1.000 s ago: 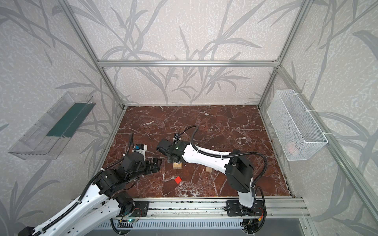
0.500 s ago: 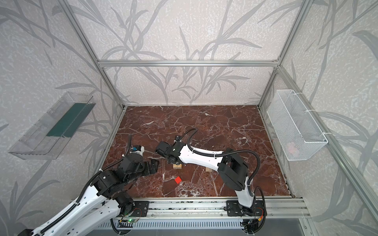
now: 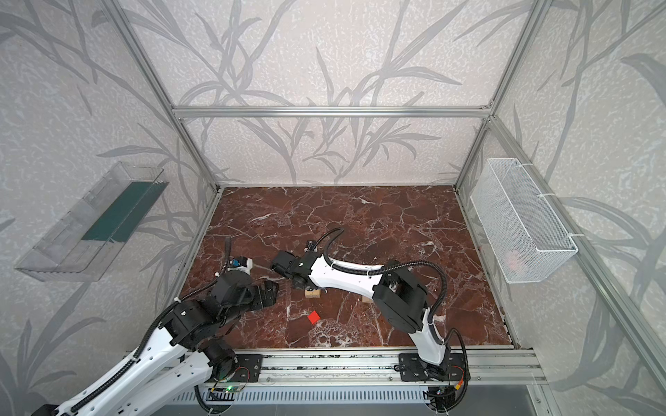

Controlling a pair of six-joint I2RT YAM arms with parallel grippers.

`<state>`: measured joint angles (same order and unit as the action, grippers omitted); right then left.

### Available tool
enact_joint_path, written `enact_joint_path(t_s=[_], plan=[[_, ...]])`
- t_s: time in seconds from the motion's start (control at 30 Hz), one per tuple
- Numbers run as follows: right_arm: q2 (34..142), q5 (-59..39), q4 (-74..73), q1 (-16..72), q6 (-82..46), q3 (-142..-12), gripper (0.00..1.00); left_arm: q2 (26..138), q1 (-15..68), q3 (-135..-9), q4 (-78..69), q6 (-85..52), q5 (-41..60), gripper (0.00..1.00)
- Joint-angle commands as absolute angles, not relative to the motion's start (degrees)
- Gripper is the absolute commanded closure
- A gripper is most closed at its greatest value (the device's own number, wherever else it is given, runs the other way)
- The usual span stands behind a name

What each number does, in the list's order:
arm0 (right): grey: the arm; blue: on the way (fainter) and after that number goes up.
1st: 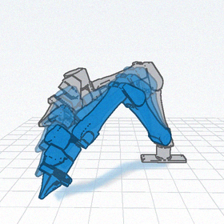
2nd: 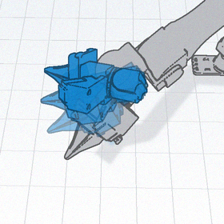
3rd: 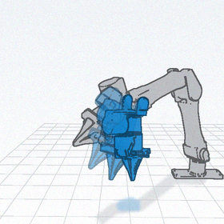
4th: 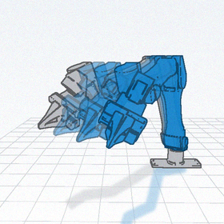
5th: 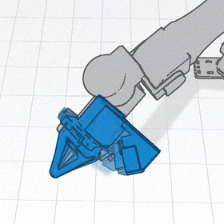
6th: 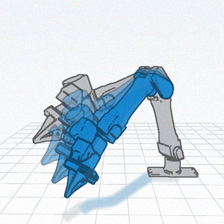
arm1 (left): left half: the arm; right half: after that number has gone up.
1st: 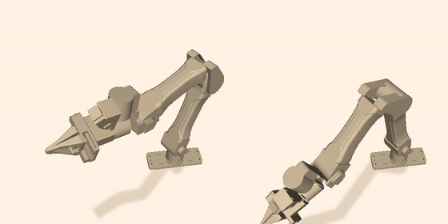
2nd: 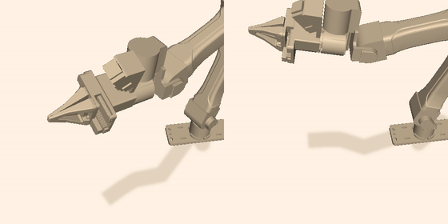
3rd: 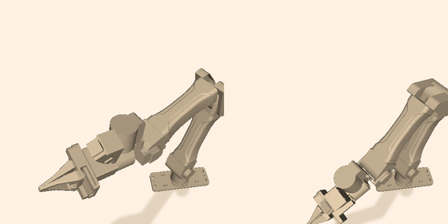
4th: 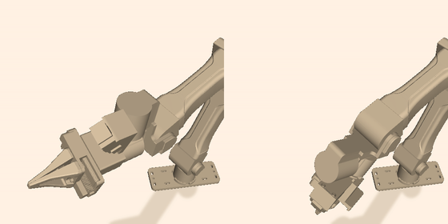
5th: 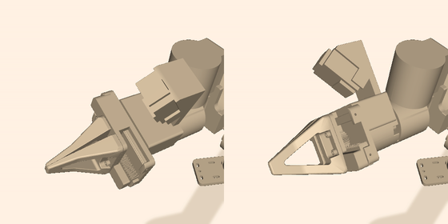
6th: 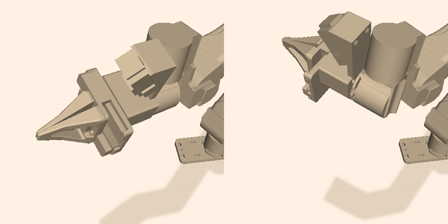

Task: Build the wood block tower
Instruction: 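Position the green block with the right gripper above the pine block top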

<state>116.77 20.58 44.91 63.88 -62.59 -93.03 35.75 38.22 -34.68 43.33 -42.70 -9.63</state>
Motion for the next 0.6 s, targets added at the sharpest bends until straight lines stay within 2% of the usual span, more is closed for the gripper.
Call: enact_joint_path(t_s=[0.0,0.57], plan=[[117.9,22.5,46.5,64.5,-63.3,-95.0,0.76,35.2,38.0,-35.5,45.1,-43.7,-11.5,0.00],[120.8,22.2,48.2,64.6,-63.5,-96.7,0.74,33.1,37.8,-34.7,45.7,-44.4,-11.8,0.00]])
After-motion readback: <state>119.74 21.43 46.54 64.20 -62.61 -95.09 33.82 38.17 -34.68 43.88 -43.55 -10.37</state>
